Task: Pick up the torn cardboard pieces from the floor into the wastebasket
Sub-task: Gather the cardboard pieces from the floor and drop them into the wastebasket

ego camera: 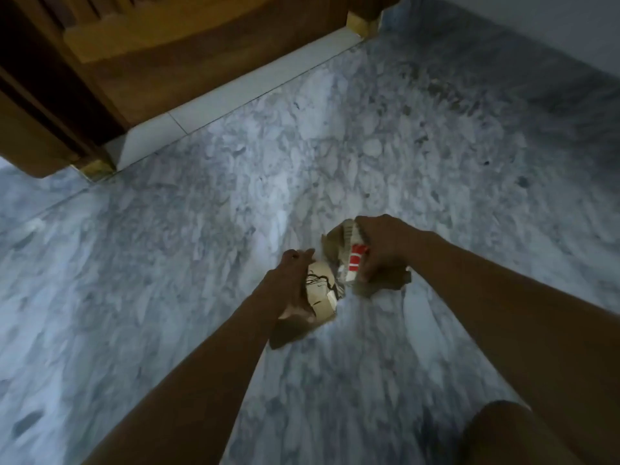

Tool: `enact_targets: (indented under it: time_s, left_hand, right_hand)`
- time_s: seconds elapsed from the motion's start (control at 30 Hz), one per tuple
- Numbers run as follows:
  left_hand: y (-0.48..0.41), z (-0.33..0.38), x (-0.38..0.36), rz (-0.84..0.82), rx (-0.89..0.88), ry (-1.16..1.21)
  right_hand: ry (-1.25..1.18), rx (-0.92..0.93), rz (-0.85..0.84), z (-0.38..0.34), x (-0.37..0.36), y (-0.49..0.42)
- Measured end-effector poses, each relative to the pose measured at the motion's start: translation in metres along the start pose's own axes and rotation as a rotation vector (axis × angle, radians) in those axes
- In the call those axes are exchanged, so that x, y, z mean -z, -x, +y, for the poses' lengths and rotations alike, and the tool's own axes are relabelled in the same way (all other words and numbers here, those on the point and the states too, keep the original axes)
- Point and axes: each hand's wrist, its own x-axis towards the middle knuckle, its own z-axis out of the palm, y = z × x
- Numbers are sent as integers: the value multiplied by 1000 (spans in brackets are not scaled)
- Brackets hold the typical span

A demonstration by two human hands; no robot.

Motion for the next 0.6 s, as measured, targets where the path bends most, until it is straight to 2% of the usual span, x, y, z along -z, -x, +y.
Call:
enact_targets:
  time_s: [0.23, 0.43, 0.6]
  left_hand:
    - [-19, 1, -11, 42, 56, -54]
    - [-15, 10, -12, 70, 85, -201]
    - [-17, 8, -16, 11, 133, -94]
  right_hand:
    - [238, 76, 66, 5, -44, -24]
    - [224, 28, 14, 1, -39, -32]
    - [220, 5, -8, -4, -39, -34]
